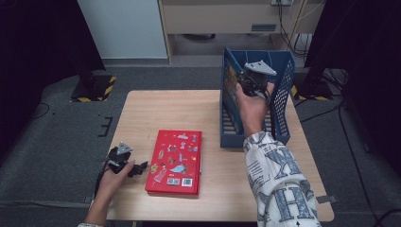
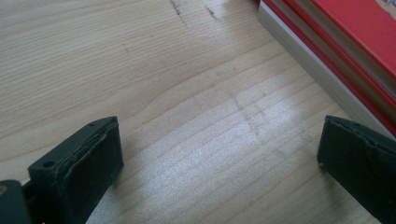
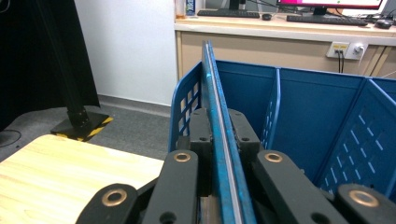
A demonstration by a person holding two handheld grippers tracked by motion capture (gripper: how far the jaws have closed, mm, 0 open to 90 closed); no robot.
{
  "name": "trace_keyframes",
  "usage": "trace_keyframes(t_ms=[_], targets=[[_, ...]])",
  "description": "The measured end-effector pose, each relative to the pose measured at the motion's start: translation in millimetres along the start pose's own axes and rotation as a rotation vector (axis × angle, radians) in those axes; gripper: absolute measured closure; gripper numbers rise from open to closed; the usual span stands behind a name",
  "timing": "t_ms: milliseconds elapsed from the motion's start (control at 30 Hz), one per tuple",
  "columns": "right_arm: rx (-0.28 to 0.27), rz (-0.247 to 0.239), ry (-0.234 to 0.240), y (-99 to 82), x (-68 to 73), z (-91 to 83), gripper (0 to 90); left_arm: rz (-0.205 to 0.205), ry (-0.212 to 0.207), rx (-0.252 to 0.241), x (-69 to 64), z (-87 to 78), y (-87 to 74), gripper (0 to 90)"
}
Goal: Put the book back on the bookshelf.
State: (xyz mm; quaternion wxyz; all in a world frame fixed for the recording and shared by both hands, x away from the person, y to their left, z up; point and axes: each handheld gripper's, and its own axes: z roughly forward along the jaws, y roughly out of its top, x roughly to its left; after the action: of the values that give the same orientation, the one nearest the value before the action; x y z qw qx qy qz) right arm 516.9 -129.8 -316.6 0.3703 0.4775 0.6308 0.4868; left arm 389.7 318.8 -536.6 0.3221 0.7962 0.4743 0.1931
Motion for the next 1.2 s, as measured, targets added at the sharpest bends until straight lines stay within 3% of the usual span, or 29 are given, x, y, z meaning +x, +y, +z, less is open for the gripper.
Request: trace_keyframes(t_ms=[433,733,867,1200], targets=[[-0.014,0.007,-0.005,-8.0,5.2,2.0,81.4,0.002,-0.002,0.001,0.0,0.1,0.3,0.0],[0.005,0.003,0.053,-9.3,14.4,0.4,69.3,0.002,-0.001,0.001,-0.1,0.2,0.3,0.0],[0.021,0.026,0.086,-13.0,16.1,-1.6,60.6,0.002,-0.002,0.001,-0.2,0.2,0.3,0.0],[0.045,0.036,0.138,-22.1,18.0,-11.4,55.5,0.002,-0.002,0.001,-0.2,0.2,0.3,0.0]])
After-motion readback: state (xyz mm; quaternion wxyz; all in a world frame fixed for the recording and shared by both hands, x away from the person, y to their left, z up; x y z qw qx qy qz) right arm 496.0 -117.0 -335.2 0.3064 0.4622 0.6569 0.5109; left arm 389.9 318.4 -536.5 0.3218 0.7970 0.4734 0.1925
